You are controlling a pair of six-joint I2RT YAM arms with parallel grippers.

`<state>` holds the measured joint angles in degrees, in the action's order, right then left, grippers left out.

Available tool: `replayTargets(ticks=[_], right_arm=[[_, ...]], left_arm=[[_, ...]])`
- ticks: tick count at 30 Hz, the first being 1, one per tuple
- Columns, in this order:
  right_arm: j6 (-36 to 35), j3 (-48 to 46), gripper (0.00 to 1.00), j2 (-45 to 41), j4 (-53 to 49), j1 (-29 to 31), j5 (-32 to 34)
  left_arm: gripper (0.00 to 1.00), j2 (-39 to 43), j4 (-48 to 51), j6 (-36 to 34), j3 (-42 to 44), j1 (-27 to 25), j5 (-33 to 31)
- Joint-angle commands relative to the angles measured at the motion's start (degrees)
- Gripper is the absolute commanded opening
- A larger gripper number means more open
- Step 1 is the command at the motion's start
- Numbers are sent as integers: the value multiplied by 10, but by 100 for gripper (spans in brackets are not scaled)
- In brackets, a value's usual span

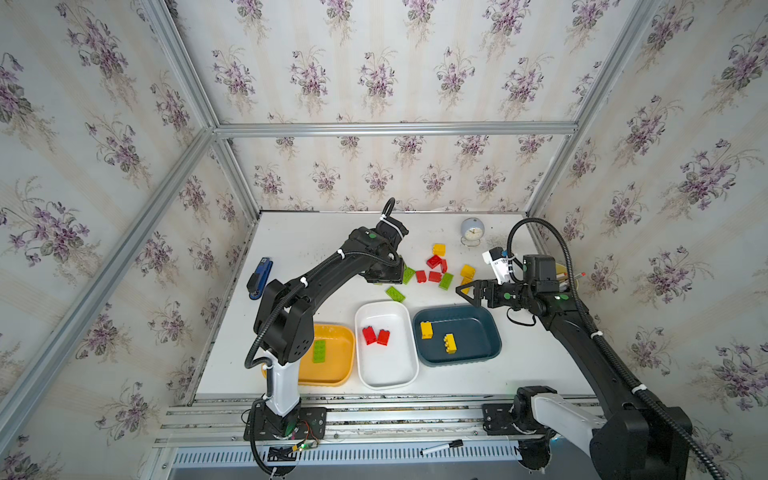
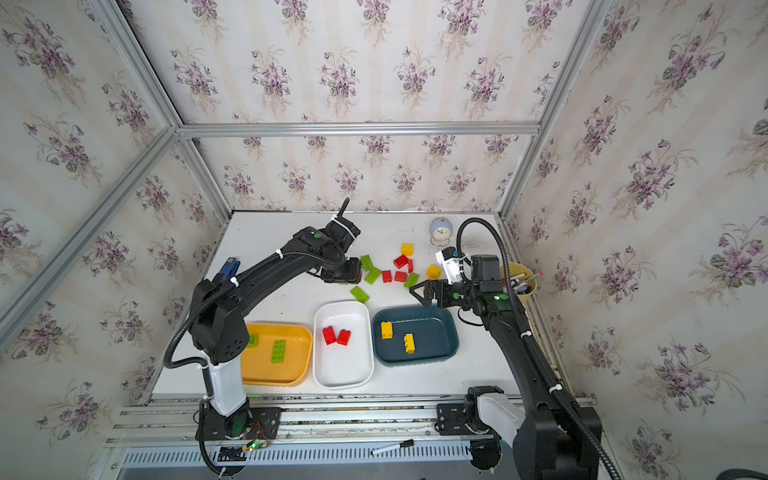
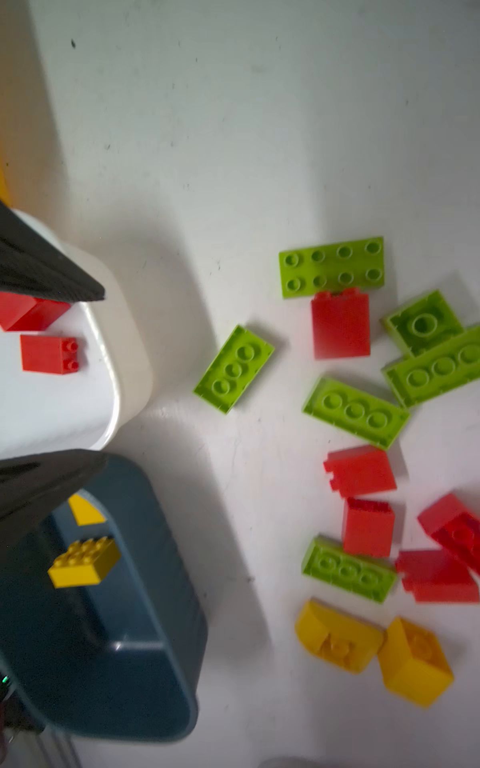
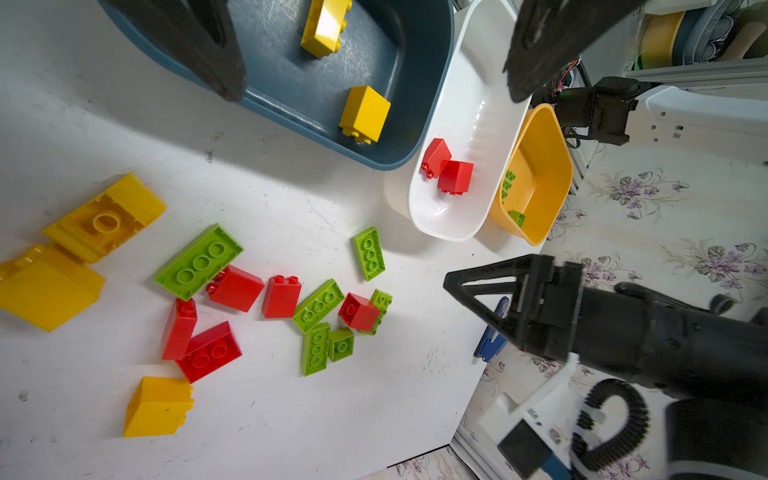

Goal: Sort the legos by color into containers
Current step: 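Move the left gripper to a lime-green 2x4 brick and grasp it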

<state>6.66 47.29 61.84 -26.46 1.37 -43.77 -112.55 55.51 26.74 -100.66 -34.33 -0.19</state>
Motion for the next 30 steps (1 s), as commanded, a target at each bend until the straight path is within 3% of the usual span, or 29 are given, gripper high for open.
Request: replayTargets(ticks=[1, 13, 30], right_arm=[[-3, 15, 100, 4, 5, 0, -4], [-3, 17, 100, 17, 7, 0, -6], [-6, 15, 100, 32, 13, -1, -7]], left_arm=[[60, -25, 13, -37, -14, 21, -53], [59, -147, -8, -50, -70, 50, -48], [57, -215, -14, -41, -106, 51, -34]])
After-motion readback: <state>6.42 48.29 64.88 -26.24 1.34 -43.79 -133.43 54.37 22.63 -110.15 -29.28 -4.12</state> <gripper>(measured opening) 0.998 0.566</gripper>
